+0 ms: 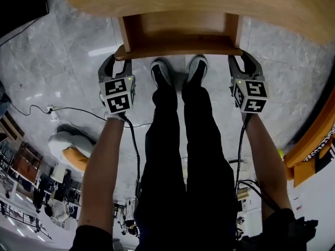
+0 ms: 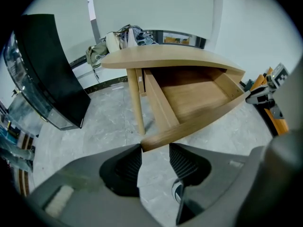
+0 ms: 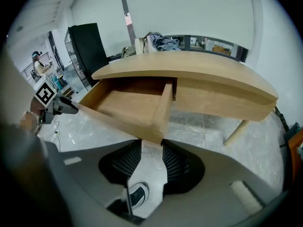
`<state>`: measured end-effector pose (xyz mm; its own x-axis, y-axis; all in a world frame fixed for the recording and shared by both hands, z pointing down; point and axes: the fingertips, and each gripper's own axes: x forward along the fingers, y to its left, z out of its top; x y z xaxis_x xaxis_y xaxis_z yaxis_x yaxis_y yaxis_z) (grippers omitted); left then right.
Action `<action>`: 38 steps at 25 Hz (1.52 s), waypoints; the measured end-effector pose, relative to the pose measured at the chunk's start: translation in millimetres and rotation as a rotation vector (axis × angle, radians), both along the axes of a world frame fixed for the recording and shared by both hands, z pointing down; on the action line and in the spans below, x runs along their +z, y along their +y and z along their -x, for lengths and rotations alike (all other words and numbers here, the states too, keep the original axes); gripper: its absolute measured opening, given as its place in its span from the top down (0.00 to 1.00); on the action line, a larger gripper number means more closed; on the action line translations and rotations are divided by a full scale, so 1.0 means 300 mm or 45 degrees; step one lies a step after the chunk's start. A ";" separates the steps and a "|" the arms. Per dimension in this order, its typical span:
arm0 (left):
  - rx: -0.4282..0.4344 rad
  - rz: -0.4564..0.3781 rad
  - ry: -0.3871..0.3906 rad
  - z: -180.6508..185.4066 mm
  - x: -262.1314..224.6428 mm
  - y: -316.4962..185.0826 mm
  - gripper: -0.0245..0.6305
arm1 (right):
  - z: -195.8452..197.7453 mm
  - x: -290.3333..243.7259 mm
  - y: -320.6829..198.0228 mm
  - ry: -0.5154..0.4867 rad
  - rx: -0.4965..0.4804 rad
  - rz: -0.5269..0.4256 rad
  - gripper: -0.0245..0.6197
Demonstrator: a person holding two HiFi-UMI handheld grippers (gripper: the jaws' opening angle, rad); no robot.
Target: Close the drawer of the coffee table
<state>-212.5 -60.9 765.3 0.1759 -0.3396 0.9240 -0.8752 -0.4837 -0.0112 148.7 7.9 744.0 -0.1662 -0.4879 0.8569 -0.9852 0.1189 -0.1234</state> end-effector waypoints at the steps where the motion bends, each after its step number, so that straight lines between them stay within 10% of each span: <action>1: -0.007 -0.004 0.007 -0.001 -0.005 -0.002 0.67 | 0.000 -0.005 -0.001 -0.009 0.004 0.001 0.74; 38: -0.019 -0.047 0.029 -0.046 -0.074 -0.317 0.67 | -0.041 -0.070 -0.304 -0.050 0.084 -0.010 0.74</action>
<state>-198.7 -155.9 743.1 0.1913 -0.3762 0.9066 -0.8823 -0.4705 -0.0090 161.1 -83.4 723.0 -0.1668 -0.5057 0.8464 -0.9854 0.0551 -0.1613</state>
